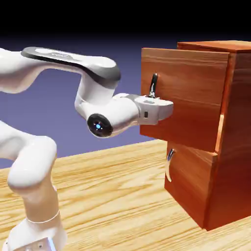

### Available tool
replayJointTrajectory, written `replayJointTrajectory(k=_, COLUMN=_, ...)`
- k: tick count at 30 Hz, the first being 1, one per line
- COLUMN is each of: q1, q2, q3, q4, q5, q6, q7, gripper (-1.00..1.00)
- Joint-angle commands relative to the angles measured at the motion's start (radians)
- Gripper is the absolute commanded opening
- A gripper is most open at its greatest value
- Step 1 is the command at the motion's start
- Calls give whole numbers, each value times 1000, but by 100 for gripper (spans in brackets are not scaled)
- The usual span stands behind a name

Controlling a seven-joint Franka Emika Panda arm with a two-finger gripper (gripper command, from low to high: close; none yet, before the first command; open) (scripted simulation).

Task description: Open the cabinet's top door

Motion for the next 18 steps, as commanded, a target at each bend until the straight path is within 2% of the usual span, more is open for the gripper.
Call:
replayJointTrajectory(k=1, q1=-5, q2=12, q3=-33, q4=8, q5=-43, q6=-41, q7=2, gripper=-100)
replayJointTrajectory(k=9, q1=-2, q2=182, q3=-284, q4=146, q5=-338, q6=-389, q7=-16, gripper=-100)
replayJointTrajectory(k=18, q1=77, q2=466, q3=-509, q4=412, q5=-529, q6=-781, q7=-94, gripper=-100)
